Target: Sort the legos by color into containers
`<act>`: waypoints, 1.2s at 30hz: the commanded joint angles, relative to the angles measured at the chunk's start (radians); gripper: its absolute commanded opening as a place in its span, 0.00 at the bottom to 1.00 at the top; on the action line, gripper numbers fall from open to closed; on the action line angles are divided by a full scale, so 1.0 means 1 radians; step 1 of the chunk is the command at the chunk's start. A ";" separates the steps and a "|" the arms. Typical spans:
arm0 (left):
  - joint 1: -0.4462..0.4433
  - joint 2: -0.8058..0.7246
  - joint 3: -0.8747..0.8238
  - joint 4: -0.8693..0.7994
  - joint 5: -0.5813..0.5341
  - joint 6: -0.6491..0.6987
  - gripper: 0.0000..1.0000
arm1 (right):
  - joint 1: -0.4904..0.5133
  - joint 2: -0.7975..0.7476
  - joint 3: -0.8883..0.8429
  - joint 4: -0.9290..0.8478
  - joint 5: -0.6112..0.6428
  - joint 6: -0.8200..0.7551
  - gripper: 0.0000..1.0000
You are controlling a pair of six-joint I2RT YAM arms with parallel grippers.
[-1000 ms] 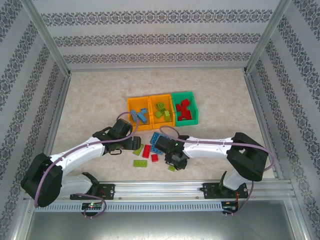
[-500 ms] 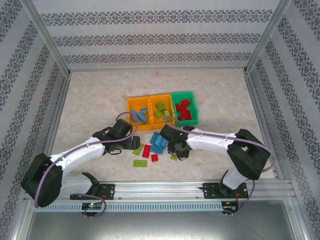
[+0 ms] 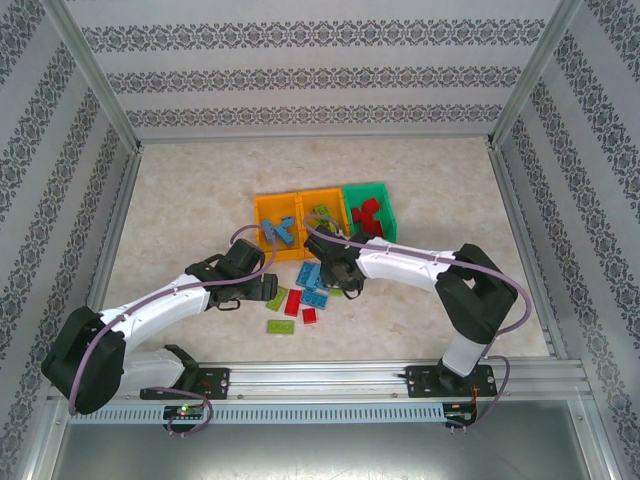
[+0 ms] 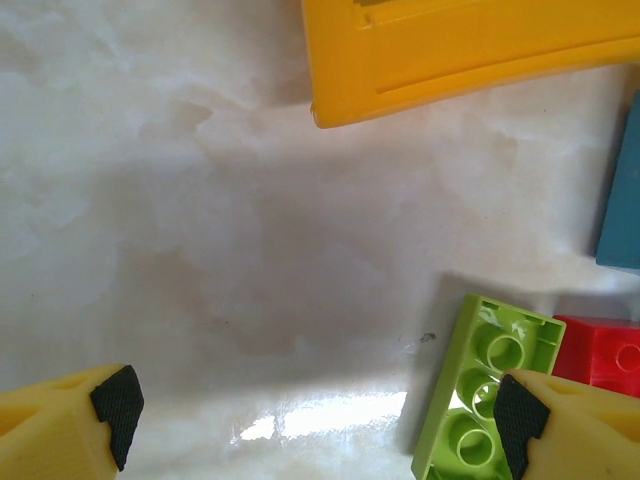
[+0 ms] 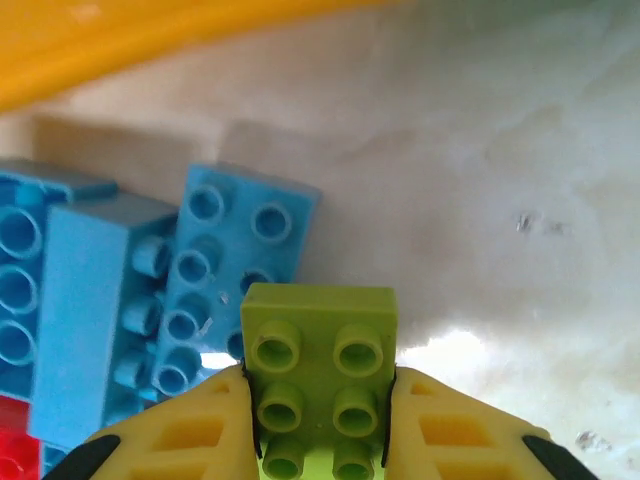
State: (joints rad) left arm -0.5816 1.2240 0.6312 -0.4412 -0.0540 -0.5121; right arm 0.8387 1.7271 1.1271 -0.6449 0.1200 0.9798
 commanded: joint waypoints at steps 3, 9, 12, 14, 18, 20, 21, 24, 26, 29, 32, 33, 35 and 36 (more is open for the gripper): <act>-0.009 -0.007 0.028 -0.053 -0.020 -0.011 0.93 | -0.063 0.022 0.122 -0.036 0.053 -0.140 0.15; -0.009 -0.008 0.020 -0.061 0.009 -0.008 0.93 | -0.143 0.127 0.291 -0.046 0.041 -0.282 0.15; -0.009 -0.006 0.004 -0.036 0.072 0.006 0.91 | -0.183 0.185 0.362 -0.022 0.034 -0.328 0.15; -0.010 -0.005 -0.010 -0.021 0.104 0.013 0.90 | -0.207 0.226 0.409 -0.005 0.019 -0.349 0.18; -0.011 -0.005 -0.022 -0.020 0.124 0.026 0.90 | -0.244 0.311 0.509 0.001 -0.004 -0.385 0.22; -0.012 -0.006 -0.019 -0.021 0.134 0.035 0.89 | -0.255 0.337 0.547 0.001 -0.008 -0.397 0.27; -0.012 -0.005 -0.019 -0.018 0.142 0.042 0.89 | -0.260 0.348 0.564 -0.001 -0.013 -0.401 0.30; -0.019 0.007 -0.012 -0.010 0.161 0.055 0.88 | -0.265 0.355 0.584 0.002 -0.012 -0.408 0.35; -0.029 0.019 -0.010 -0.010 0.163 0.061 0.87 | -0.265 0.343 0.581 0.012 -0.020 -0.410 0.40; -0.045 0.039 -0.007 -0.013 0.161 0.070 0.87 | -0.263 0.316 0.558 0.022 -0.037 -0.400 0.45; -0.070 0.053 -0.001 -0.014 0.157 0.073 0.86 | -0.256 0.280 0.529 0.025 -0.038 -0.394 0.52; -0.077 0.056 0.002 -0.014 0.155 0.075 0.86 | -0.255 0.268 0.517 0.027 -0.035 -0.394 0.55; -0.089 0.062 0.004 -0.014 0.148 0.075 0.86 | -0.254 0.237 0.485 0.042 -0.033 -0.386 0.58; -0.093 0.066 0.005 -0.014 0.140 0.075 0.86 | -0.254 0.220 0.468 0.052 -0.030 -0.384 0.61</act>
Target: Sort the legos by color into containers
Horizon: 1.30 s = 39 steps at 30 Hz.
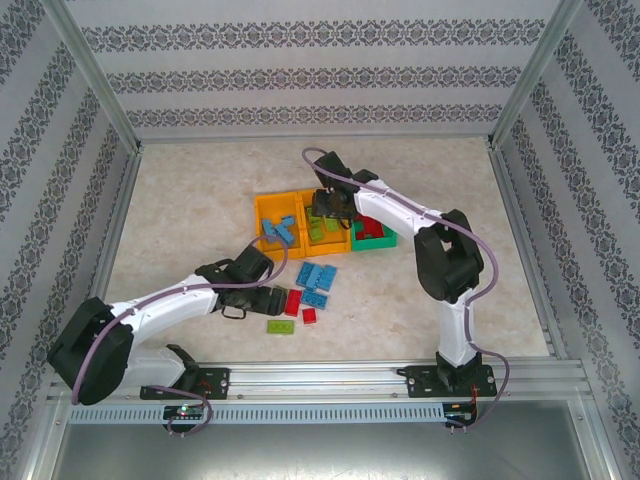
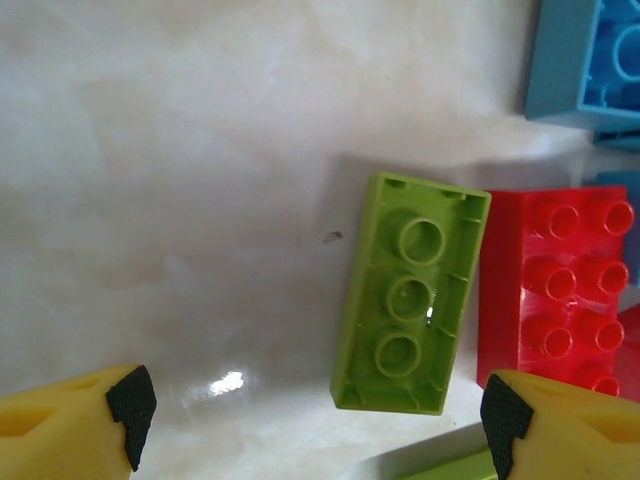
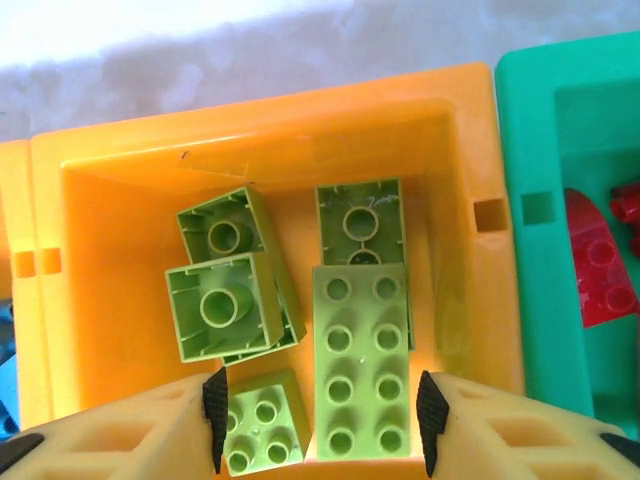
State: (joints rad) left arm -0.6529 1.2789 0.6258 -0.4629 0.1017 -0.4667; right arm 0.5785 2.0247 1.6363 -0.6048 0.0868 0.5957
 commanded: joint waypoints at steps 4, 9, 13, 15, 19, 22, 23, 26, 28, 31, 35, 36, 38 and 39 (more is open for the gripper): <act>-0.027 0.041 0.017 0.011 -0.031 0.026 0.86 | 0.007 -0.140 -0.093 0.027 0.017 0.003 0.67; -0.027 0.091 0.033 0.034 -0.033 0.023 0.81 | 0.010 -0.223 -0.161 0.039 0.023 0.005 0.71; -0.027 0.142 0.048 0.054 -0.025 0.024 0.80 | 0.009 -0.296 -0.225 0.045 0.038 0.002 0.73; -0.027 0.159 0.055 0.064 -0.024 0.023 0.80 | 0.006 -0.324 -0.255 0.039 0.047 0.001 0.73; -0.027 0.165 0.069 0.067 -0.031 0.027 0.80 | -0.009 -0.372 -0.324 0.038 0.051 0.006 0.73; -0.027 0.151 0.071 0.079 -0.028 0.041 0.81 | -0.020 -0.405 -0.372 0.050 0.051 0.018 0.73; -0.027 0.151 0.072 0.087 -0.023 0.047 0.81 | -0.024 -0.413 -0.386 0.056 0.051 0.022 0.73; -0.027 0.166 0.082 0.101 -0.021 0.071 0.81 | -0.031 -0.433 -0.408 0.062 0.048 0.030 0.73; -0.027 0.185 0.089 0.102 -0.023 0.082 0.80 | -0.031 -0.439 -0.415 0.063 0.052 0.030 0.73; -0.027 0.210 0.103 0.109 -0.022 0.093 0.76 | -0.032 -0.449 -0.423 0.064 0.058 0.031 0.73; -0.028 0.227 0.113 0.119 -0.014 0.099 0.72 | -0.032 -0.461 -0.437 0.064 0.064 0.035 0.74; -0.028 0.229 0.115 0.121 -0.014 0.096 0.71 | -0.034 -0.464 -0.442 0.063 0.065 0.037 0.74; -0.028 0.226 0.116 0.125 -0.013 0.095 0.72 | -0.035 -0.470 -0.451 0.067 0.066 0.038 0.74; -0.030 0.224 0.116 0.125 -0.015 0.095 0.71 | -0.034 -0.471 -0.455 0.066 0.067 0.039 0.74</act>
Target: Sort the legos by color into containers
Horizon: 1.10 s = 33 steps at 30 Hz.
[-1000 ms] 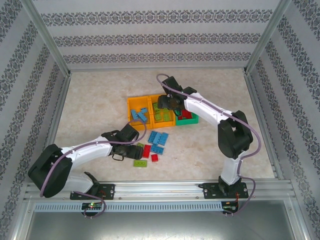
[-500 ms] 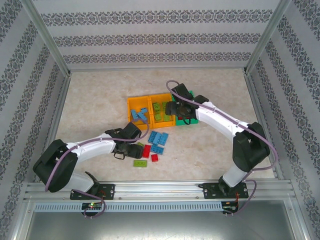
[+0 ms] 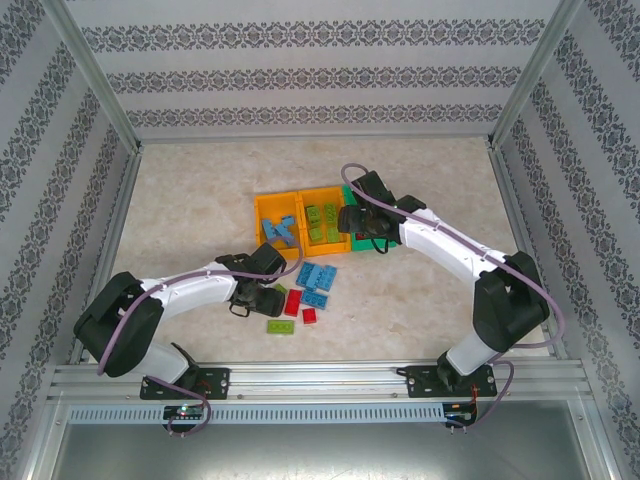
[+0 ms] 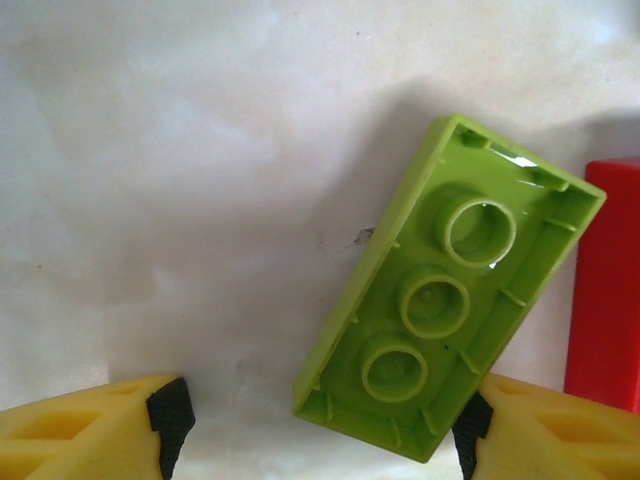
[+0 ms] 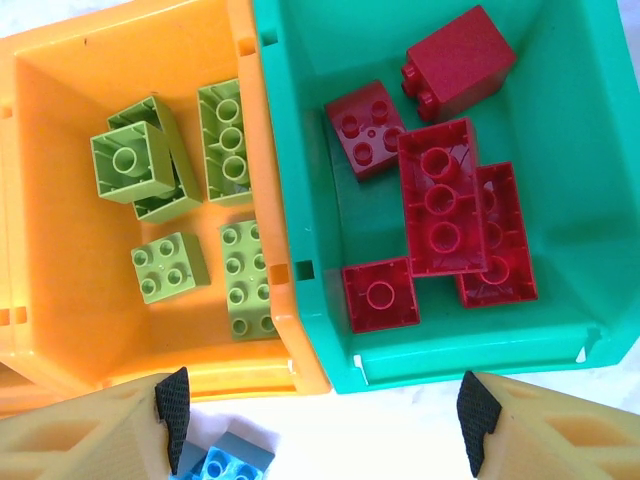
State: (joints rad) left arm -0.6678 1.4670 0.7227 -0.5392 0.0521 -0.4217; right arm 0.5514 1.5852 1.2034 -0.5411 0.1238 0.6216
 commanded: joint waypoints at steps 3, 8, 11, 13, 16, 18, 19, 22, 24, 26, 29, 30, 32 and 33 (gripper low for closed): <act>-0.018 0.031 0.024 0.191 0.021 0.050 0.74 | -0.010 -0.037 -0.032 0.004 0.030 0.016 0.74; -0.022 0.001 0.038 0.152 -0.017 0.073 0.79 | -0.016 -0.047 -0.046 0.010 0.025 0.019 0.74; -0.022 -0.001 0.053 0.141 -0.031 0.114 0.80 | -0.022 -0.046 -0.054 0.016 0.018 0.023 0.74; -0.022 0.008 0.070 0.134 -0.037 0.140 0.80 | -0.024 -0.046 -0.058 0.022 0.009 0.027 0.75; -0.023 0.033 0.086 0.135 -0.041 0.170 0.80 | -0.025 -0.049 -0.066 0.031 0.004 0.032 0.74; -0.023 0.048 0.090 0.137 -0.040 0.186 0.79 | -0.026 -0.053 -0.072 0.035 0.004 0.034 0.75; -0.024 0.056 0.092 0.137 -0.035 0.191 0.78 | -0.027 -0.056 -0.074 0.035 0.004 0.033 0.75; -0.024 0.073 0.094 0.122 -0.037 0.184 0.77 | -0.031 -0.064 -0.084 0.036 0.003 0.036 0.75; -0.023 0.064 0.084 0.119 -0.047 0.168 0.77 | -0.036 -0.071 -0.095 0.039 0.000 0.039 0.75; -0.023 0.036 0.067 0.123 -0.047 0.154 0.77 | -0.040 -0.077 -0.104 0.045 -0.005 0.043 0.75; -0.023 -0.012 0.047 0.117 -0.052 0.141 0.77 | -0.045 -0.078 -0.116 0.053 -0.015 0.047 0.75; -0.023 -0.029 0.044 0.112 -0.053 0.139 0.77 | -0.045 -0.077 -0.119 0.056 -0.018 0.048 0.75; -0.024 -0.051 0.036 0.102 -0.057 0.138 0.77 | -0.045 -0.078 -0.121 0.061 -0.021 0.050 0.75; -0.024 -0.058 0.032 0.098 -0.058 0.138 0.77 | -0.045 -0.077 -0.123 0.064 -0.023 0.052 0.75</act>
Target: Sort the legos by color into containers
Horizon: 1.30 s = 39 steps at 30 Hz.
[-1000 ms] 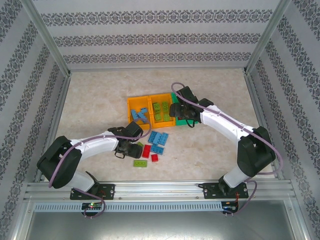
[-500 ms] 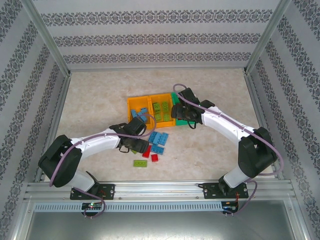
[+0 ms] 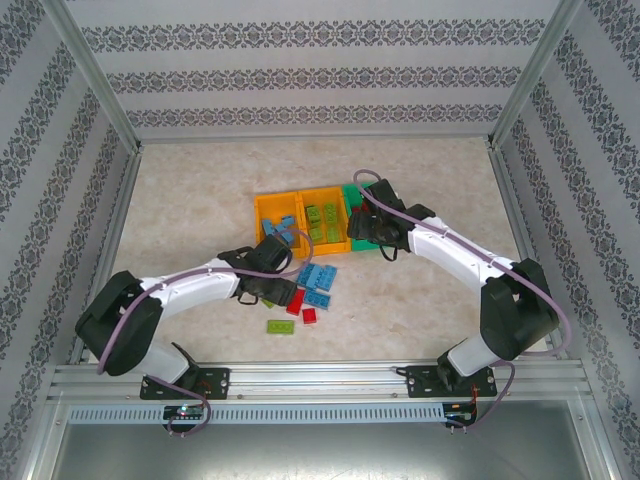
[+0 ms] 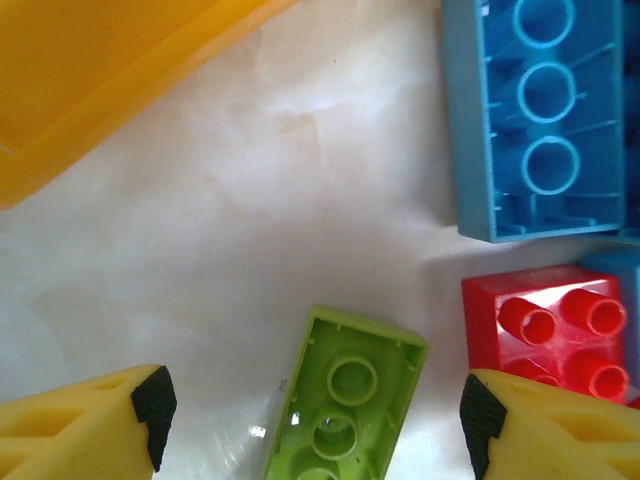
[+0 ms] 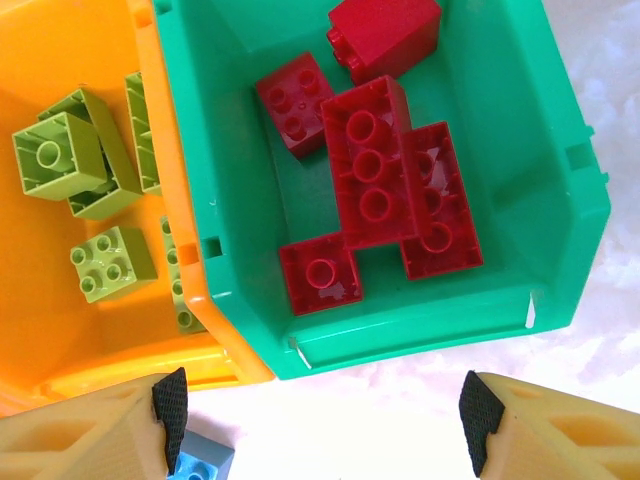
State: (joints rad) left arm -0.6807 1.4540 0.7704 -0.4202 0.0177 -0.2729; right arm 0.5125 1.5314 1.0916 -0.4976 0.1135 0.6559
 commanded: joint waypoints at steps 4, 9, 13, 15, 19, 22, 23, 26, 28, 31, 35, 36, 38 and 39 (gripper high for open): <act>-0.011 -0.047 -0.034 -0.016 -0.019 -0.009 0.77 | -0.006 -0.019 -0.011 0.028 -0.020 0.021 0.75; -0.009 -0.023 -0.033 -0.030 -0.009 -0.025 0.74 | -0.006 -0.023 -0.009 0.025 -0.019 0.020 0.75; -0.010 -0.011 -0.028 -0.038 -0.010 -0.032 0.73 | -0.008 -0.032 -0.017 0.024 -0.013 0.021 0.76; -0.010 -0.003 -0.025 -0.038 -0.001 -0.027 0.73 | -0.009 -0.033 -0.019 0.022 -0.013 0.021 0.76; -0.012 0.020 -0.013 -0.041 0.017 -0.018 0.74 | -0.009 -0.032 -0.022 0.022 -0.013 0.021 0.76; -0.013 0.034 -0.008 -0.038 0.022 -0.015 0.75 | -0.011 -0.033 -0.024 0.022 -0.013 0.019 0.76; -0.013 0.042 -0.005 -0.040 0.023 -0.014 0.74 | -0.011 -0.034 -0.023 0.022 -0.013 0.018 0.76; -0.014 0.062 0.005 -0.045 0.019 -0.015 0.74 | -0.014 -0.033 -0.026 0.022 -0.014 0.019 0.77; -0.014 0.072 0.012 -0.049 0.019 -0.013 0.73 | -0.014 -0.033 -0.027 0.022 -0.012 0.019 0.77; -0.013 0.089 0.020 -0.049 0.024 -0.010 0.70 | -0.016 -0.034 -0.028 0.024 -0.012 0.019 0.77; -0.014 0.111 0.029 -0.055 0.033 -0.009 0.60 | -0.019 -0.034 -0.030 0.023 -0.013 0.019 0.77; -0.014 0.113 0.028 -0.057 0.033 -0.012 0.57 | -0.021 -0.035 -0.030 0.022 -0.013 0.019 0.77; -0.013 0.114 0.025 -0.063 0.029 -0.021 0.50 | -0.023 -0.038 -0.033 0.024 -0.012 0.019 0.77; -0.013 0.111 0.023 -0.066 0.027 -0.026 0.47 | -0.025 -0.041 -0.035 0.024 -0.011 0.018 0.77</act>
State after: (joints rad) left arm -0.6807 1.5448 0.7845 -0.4526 0.0158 -0.2905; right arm 0.4992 1.5223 1.0725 -0.4755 0.0967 0.6594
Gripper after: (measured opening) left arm 0.489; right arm 0.767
